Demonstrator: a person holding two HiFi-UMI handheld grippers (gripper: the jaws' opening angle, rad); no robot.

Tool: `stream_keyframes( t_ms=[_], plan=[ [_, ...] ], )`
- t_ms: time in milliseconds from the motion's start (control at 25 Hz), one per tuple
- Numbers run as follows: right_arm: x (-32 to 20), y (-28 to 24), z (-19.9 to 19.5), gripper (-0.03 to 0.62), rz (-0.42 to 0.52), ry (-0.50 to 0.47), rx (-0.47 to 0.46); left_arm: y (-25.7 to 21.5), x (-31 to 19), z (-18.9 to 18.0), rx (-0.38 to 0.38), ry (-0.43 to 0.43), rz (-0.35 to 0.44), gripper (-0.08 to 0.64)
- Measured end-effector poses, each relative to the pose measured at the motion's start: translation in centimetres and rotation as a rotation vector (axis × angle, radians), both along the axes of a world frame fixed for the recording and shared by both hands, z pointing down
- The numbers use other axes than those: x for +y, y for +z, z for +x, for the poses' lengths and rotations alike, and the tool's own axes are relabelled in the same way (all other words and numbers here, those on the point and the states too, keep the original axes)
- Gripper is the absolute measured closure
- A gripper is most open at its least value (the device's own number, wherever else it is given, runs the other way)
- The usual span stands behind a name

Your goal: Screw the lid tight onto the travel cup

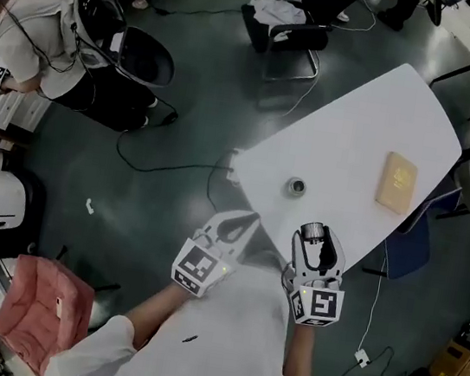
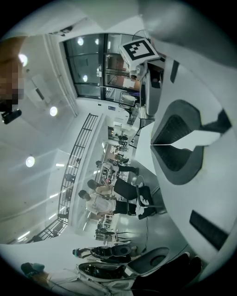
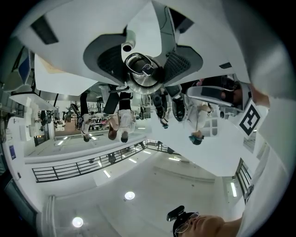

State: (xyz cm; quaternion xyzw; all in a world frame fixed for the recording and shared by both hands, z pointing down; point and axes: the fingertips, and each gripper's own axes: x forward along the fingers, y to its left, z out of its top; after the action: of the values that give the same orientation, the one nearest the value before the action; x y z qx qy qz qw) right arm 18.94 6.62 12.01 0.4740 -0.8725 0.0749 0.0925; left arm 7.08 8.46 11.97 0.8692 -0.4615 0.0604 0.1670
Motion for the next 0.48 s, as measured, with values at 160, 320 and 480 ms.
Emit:
stream_keyframes(
  t_ms=[160,320,480],
  plan=[
    [-2.2,0.0,-0.2,0.341,0.004,0.001,0.010,0.6,-1.9,-0.7,-0.014,0.006,-0.006,0.555],
    [-3.3,0.9,0.2,0.341,-0.022,-0.001,0.021,1.6,-2.7,-0.6,-0.022,0.010,-0.040,0.555],
    [-6.2,2.3,-0.3,0.341,-0.031,-0.014,0.042,3.3,-5.4,-1.0,-0.022,0.013,-0.059,0.555]
  ],
)
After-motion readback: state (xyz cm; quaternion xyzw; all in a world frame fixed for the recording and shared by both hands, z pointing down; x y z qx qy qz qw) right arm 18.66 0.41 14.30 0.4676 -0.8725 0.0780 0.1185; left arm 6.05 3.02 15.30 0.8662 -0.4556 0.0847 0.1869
